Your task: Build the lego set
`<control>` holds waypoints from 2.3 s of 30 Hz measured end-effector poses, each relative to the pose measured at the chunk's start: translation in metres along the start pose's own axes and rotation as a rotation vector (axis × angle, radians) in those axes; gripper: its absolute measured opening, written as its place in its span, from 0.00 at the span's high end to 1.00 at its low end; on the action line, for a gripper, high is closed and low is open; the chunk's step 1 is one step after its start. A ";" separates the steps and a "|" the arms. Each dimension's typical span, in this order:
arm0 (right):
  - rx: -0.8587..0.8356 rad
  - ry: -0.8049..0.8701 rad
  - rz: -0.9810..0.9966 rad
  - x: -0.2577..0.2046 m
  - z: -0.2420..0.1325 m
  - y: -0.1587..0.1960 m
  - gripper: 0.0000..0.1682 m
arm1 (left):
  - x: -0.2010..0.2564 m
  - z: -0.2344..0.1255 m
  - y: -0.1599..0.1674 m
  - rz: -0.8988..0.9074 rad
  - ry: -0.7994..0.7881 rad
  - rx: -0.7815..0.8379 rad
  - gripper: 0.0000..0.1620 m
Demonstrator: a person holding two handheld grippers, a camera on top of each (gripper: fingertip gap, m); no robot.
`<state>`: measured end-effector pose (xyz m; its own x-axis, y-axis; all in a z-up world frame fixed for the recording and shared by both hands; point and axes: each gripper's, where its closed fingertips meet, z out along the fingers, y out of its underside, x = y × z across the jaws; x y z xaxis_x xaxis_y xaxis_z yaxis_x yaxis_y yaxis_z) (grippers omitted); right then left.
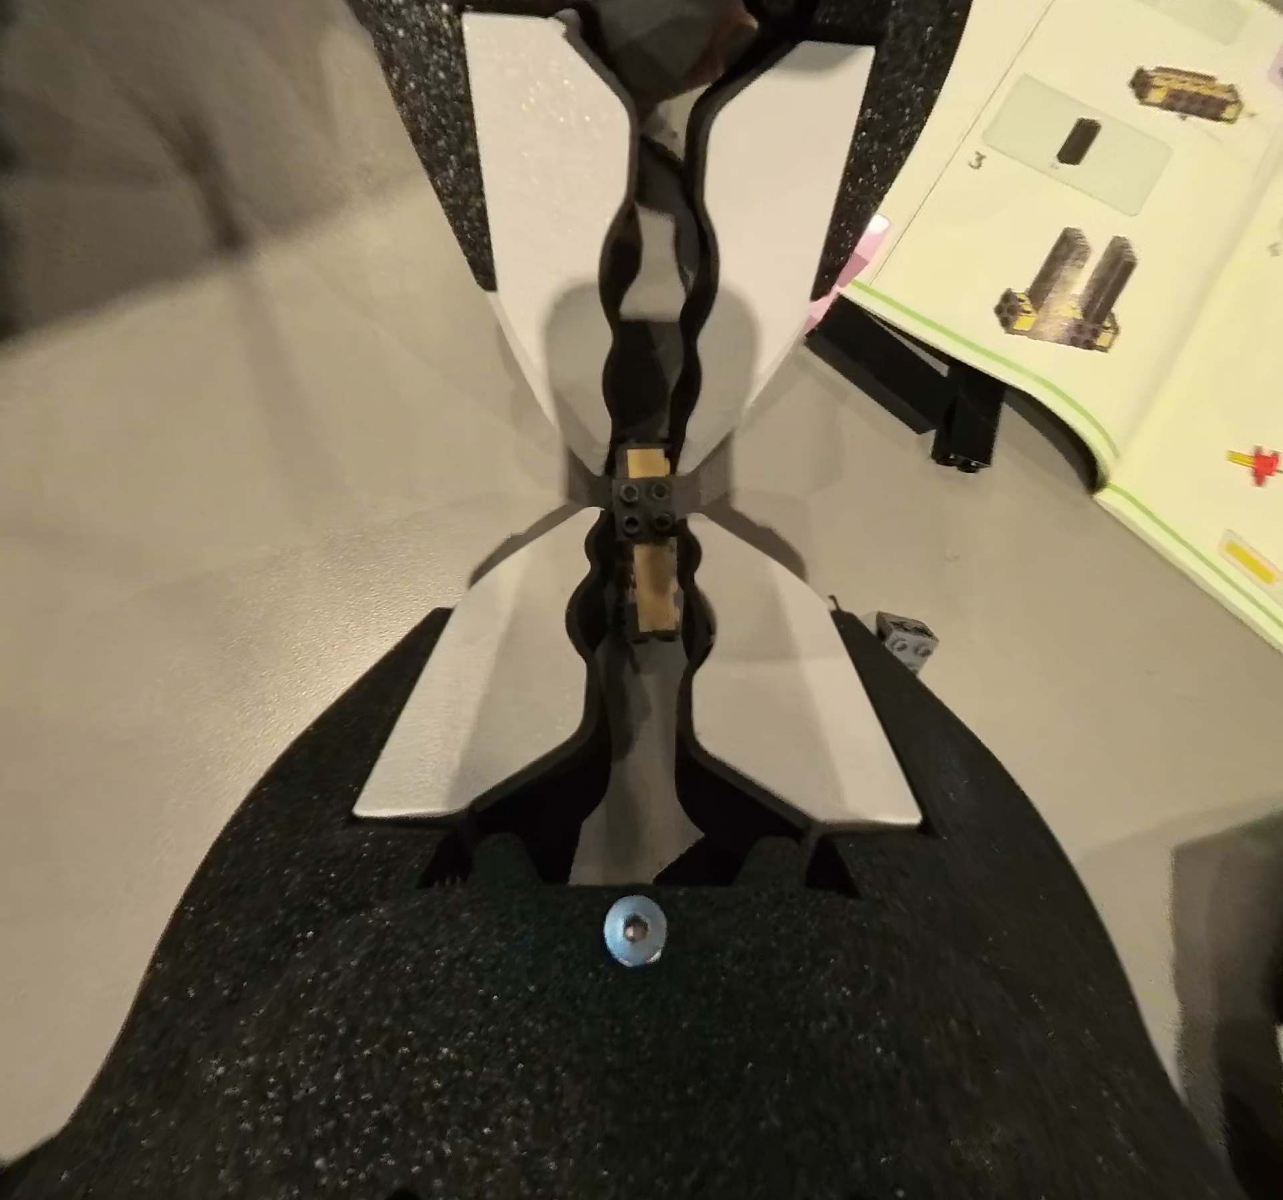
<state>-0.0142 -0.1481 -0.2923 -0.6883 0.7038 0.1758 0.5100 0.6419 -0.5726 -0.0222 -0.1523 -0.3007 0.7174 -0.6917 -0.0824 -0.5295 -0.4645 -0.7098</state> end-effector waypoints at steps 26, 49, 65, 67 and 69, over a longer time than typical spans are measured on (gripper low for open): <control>-0.010 -0.143 0.197 -0.002 0.004 0.003 0.90 | 0.001 0.001 -0.001 -0.005 -0.011 -0.002 0.90; -0.024 -0.150 0.057 -0.007 0.004 0.001 0.90 | 0.007 0.004 -0.004 0.000 0.031 0.021 0.90; -0.013 -0.155 0.087 -0.009 0.005 -0.001 0.90 | 0.006 0.001 -0.002 0.047 0.005 0.003 0.85; -0.010 -0.151 0.088 -0.009 0.005 -0.001 0.90 | 0.005 -0.001 -0.001 0.056 0.001 -0.006 0.85; -0.008 -0.149 0.090 -0.009 0.005 -0.001 0.90 | 0.008 0.000 -0.001 0.054 0.021 0.000 0.89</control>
<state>-0.0107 -0.1568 -0.2972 -0.7084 0.7058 0.0035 0.5765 0.5814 -0.5742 -0.0159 -0.1576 -0.3006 0.6780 -0.7274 -0.1058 -0.5673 -0.4263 -0.7046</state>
